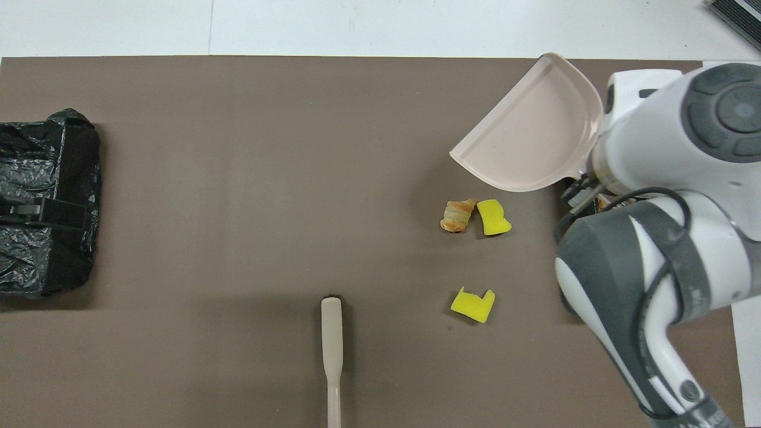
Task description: Sweep and dump trash in bin
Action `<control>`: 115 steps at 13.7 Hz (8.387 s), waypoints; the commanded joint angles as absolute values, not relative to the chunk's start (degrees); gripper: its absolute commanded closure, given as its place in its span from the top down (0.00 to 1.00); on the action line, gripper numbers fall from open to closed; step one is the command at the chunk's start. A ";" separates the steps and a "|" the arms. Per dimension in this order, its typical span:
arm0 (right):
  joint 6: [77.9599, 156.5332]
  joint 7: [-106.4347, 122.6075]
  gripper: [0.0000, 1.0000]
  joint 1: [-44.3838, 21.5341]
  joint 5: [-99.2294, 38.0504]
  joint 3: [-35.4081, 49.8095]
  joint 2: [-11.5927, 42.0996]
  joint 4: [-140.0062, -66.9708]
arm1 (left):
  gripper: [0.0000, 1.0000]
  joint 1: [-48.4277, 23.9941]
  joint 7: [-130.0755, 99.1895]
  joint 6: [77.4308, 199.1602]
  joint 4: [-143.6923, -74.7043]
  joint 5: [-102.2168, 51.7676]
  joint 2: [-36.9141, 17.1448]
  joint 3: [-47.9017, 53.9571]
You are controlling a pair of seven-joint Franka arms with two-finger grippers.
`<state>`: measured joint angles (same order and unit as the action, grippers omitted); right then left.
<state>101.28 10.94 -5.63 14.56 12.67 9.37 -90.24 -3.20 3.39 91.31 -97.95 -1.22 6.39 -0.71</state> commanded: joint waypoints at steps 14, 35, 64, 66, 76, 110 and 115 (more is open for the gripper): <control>114.26 -45.97 0.00 -28.46 5.63 15.12 39.54 -70.48 | 1.00 -4.04 5.89 91.06 -99.49 -0.18 7.21 -1.23; 110.75 -41.23 1.00 -20.24 2.46 15.38 24.82 -78.38 | 1.00 -9.75 5.45 106.16 -100.11 -2.01 -5.08 -0.70; 87.45 -14.24 1.00 1.84 2.37 14.85 -0.88 -88.86 | 0.26 -35.07 -17.23 129.37 -116.81 -3.34 -9.93 -0.70; 87.63 -13.98 1.00 2.28 2.37 14.85 -0.79 -88.77 | 0.00 -35.07 -17.22 129.37 -116.72 -3.34 -9.93 -0.70; 88.07 -11.07 1.00 2.64 2.29 14.94 -0.35 -88.59 | 0.00 -22.61 11.65 124.63 -110.39 -3.25 -10.19 -1.32; 134.91 -58.80 0.41 -48.52 -5.36 15.64 1.58 -132.36 | 0.00 -4.66 101.43 124.10 -113.29 -6.07 -9.76 -1.23; 137.45 -59.41 0.00 -45.89 -5.01 15.21 4.05 -128.41 | 0.00 -4.66 101.34 124.37 -113.20 -5.98 -9.84 -1.23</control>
<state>135.66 -59.90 -47.91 -4.03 15.28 2.86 -130.35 -4.12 100.69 123.09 -112.12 -6.76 -11.06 -0.76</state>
